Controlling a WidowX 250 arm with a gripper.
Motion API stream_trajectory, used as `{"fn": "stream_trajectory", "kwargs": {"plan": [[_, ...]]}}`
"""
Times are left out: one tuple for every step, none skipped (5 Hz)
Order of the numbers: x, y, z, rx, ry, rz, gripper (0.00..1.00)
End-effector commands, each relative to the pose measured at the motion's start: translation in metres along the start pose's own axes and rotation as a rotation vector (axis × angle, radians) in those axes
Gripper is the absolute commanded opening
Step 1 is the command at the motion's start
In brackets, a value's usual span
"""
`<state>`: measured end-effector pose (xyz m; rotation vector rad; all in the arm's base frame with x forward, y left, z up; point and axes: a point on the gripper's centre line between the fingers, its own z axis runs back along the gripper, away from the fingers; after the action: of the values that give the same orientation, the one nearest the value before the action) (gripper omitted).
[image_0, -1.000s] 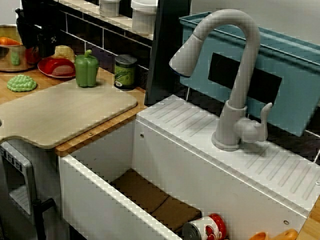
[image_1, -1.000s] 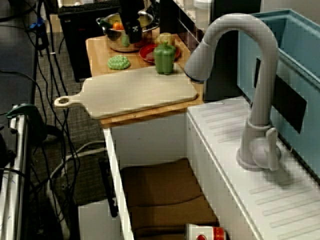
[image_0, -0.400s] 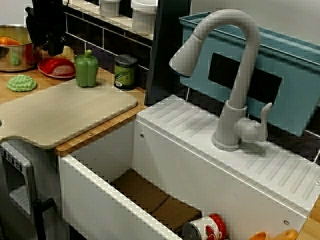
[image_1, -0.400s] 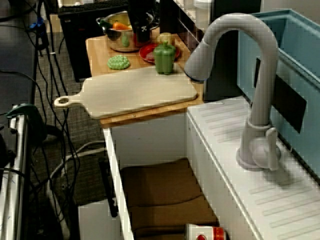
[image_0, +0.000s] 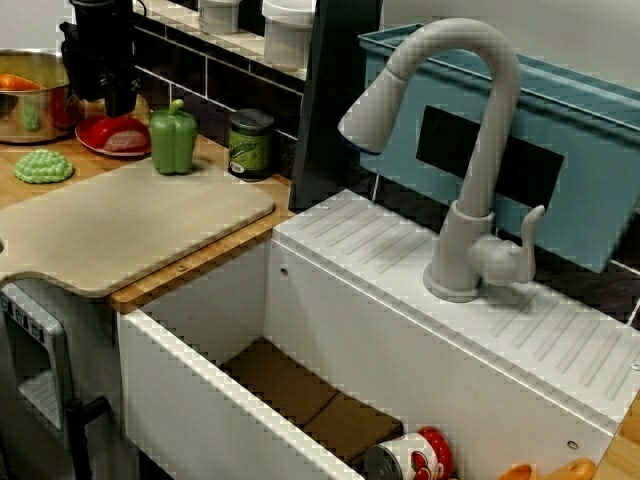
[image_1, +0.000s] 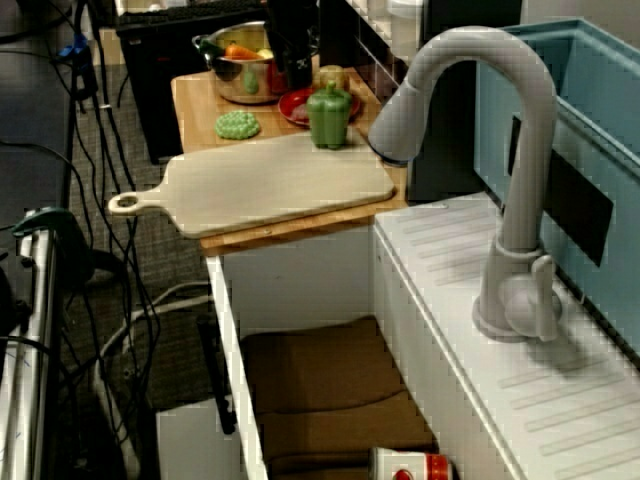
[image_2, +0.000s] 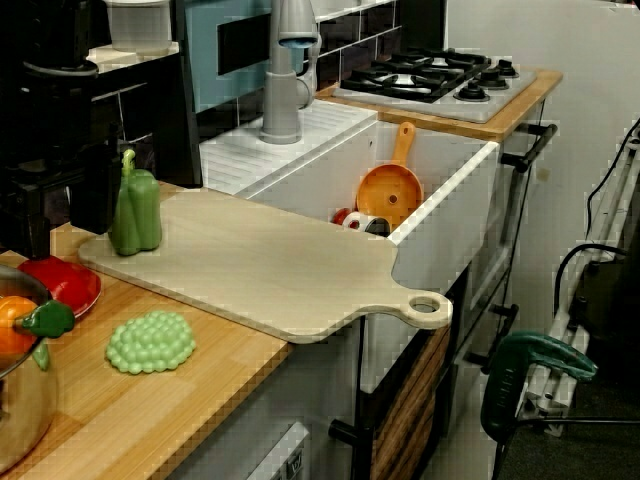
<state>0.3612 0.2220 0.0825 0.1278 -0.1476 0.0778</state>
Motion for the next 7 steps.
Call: {"fn": "stream_trajectory", "kwargs": {"plan": [[0.023, 0.010, 0.016, 0.042, -0.066, 0.009, 1.00], [0.027, 0.011, 0.017, 0.042, -0.067, 0.012, 1.00], [0.027, 0.010, 0.015, 0.039, -0.062, 0.010, 0.00], [0.025, 0.008, 0.014, 0.033, -0.056, 0.006, 0.00], [0.020, 0.004, 0.009, 0.037, -0.054, -0.003, 0.00], [0.018, -0.001, 0.005, 0.040, -0.050, -0.011, 0.00], [0.019, -0.002, 0.004, 0.039, -0.050, -0.006, 0.00]]}}
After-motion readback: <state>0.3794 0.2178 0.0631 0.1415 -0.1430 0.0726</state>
